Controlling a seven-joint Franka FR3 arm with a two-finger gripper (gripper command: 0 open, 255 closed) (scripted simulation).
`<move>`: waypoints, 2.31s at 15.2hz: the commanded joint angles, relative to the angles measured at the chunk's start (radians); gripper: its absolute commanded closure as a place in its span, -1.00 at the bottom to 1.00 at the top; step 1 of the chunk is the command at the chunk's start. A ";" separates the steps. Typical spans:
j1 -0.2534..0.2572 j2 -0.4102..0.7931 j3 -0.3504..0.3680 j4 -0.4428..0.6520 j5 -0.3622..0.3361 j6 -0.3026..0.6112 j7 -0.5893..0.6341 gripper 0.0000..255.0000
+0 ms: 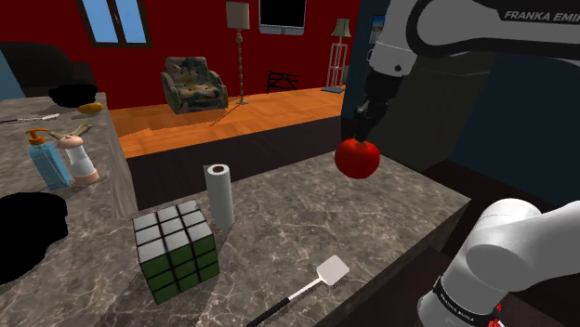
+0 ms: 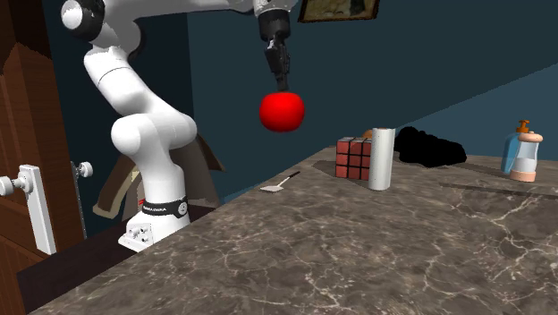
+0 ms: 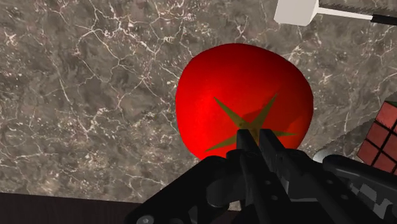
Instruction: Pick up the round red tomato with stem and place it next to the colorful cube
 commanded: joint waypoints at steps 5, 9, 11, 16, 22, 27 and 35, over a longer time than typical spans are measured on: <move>0.026 0.126 0.133 0.094 0.047 0.044 0.142 1.00; 0.032 0.224 0.219 0.178 0.056 0.066 0.234 1.00; 0.033 0.278 0.262 0.227 0.052 0.075 0.281 1.00; 0.033 0.432 0.372 0.370 0.014 0.087 0.410 1.00; 0.038 0.498 0.420 0.379 -0.013 0.141 0.467 1.00; 0.041 0.494 0.423 0.308 -0.009 0.208 0.467 1.00; 0.044 0.500 0.433 0.206 -0.008 0.316 0.472 1.00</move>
